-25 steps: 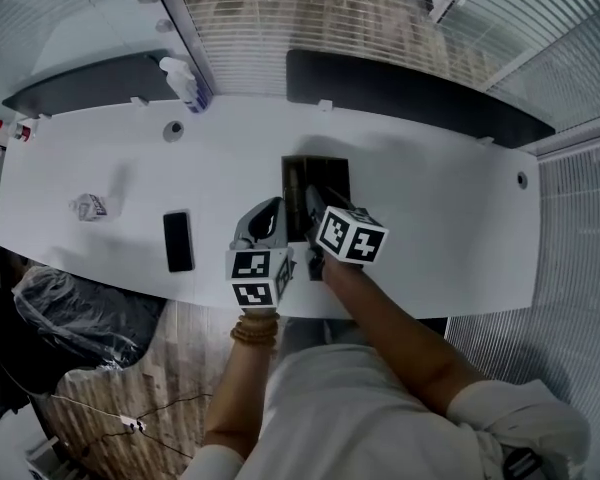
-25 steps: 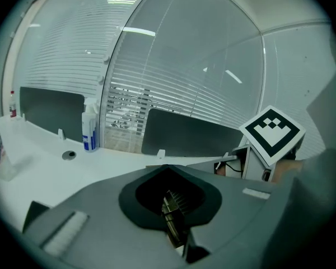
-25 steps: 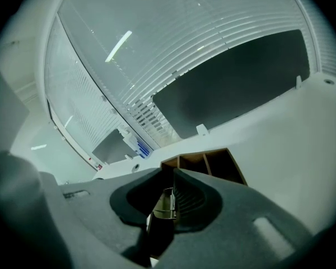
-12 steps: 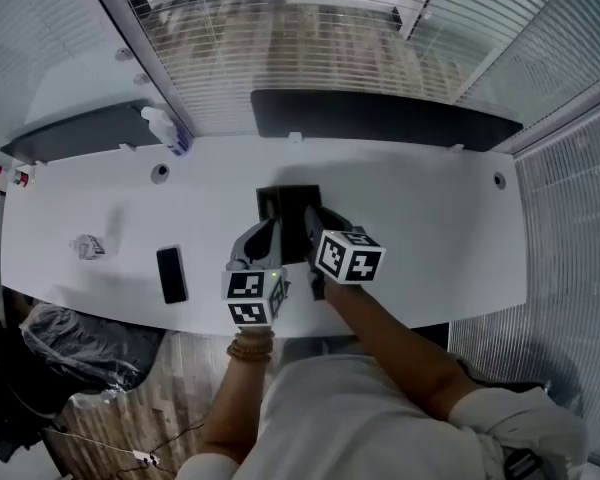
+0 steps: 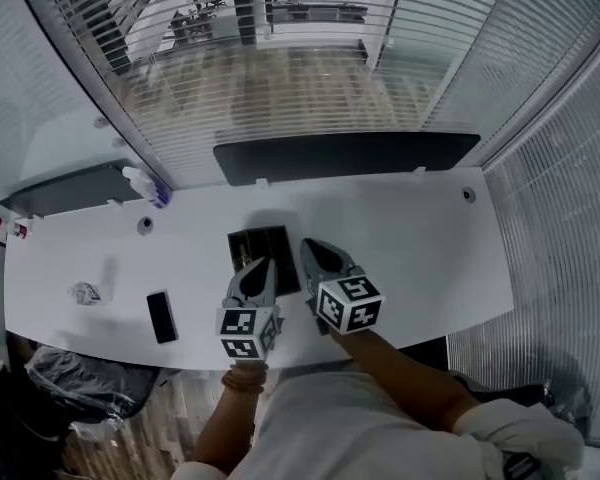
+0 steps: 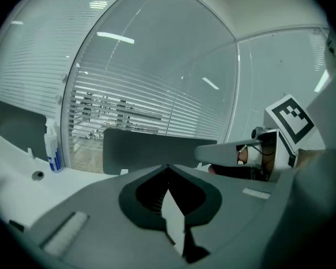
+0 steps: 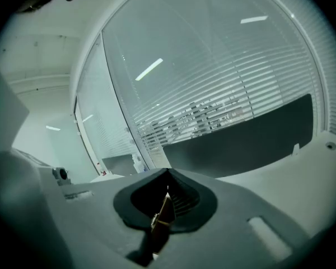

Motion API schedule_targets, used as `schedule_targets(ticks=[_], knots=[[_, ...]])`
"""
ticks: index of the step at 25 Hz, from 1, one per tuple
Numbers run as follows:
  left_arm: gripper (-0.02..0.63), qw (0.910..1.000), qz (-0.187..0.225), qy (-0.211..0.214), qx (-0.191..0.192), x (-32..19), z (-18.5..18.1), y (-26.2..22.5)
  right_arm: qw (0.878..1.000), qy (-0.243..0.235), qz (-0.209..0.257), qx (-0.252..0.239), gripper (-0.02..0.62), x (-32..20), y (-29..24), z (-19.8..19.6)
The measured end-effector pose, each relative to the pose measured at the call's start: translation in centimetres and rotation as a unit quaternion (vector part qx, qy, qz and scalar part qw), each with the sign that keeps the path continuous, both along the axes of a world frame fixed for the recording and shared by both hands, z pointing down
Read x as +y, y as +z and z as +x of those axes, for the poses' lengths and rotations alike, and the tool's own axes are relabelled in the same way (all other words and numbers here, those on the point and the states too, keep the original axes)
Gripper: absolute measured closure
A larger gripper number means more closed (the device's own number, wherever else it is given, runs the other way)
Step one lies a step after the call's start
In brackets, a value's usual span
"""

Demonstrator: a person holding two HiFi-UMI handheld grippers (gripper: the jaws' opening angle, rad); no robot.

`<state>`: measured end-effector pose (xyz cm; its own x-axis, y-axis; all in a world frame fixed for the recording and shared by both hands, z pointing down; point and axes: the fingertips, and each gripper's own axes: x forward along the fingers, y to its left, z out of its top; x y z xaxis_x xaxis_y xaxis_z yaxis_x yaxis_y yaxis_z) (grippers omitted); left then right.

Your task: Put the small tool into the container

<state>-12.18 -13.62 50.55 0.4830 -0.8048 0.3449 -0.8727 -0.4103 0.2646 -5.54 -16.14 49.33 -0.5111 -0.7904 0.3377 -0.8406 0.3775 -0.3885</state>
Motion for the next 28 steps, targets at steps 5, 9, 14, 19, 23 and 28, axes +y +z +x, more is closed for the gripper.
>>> schedule_targets(ticks=[5,9,14,19,23,28], knots=[[0.603,0.9991,0.026,0.031,0.014,-0.2,4.6,-3.1,0.999,-0.003,0.045,0.01,0.594,0.9,-3.3,3.1],[0.603,0.9968,0.044,0.061,0.025,0.5,8.2,-5.4,0.997,0.006,0.08,0.012,0.594,1.9,-6.2,5.8],[0.603,0.9943,0.068,0.078,0.023,1.3,10.3,-7.7,0.994,0.012,0.107,0.013,0.594,2.9,-8.8,8.6],[0.604,0.9914,0.091,0.089,0.031,1.8,11.3,-10.4,0.991,0.013,0.133,0.019,0.594,4.1,-11.2,10.3],[0.604,0.9881,0.115,0.091,0.047,2.1,12.3,-12.6,0.987,0.01,0.157,0.025,0.594,5.5,-13.5,11.3],[0.604,0.9859,0.133,0.084,0.056,2.8,12.3,-13.8,0.983,0.006,0.18,0.023,0.594,6.9,-15.5,11.6]])
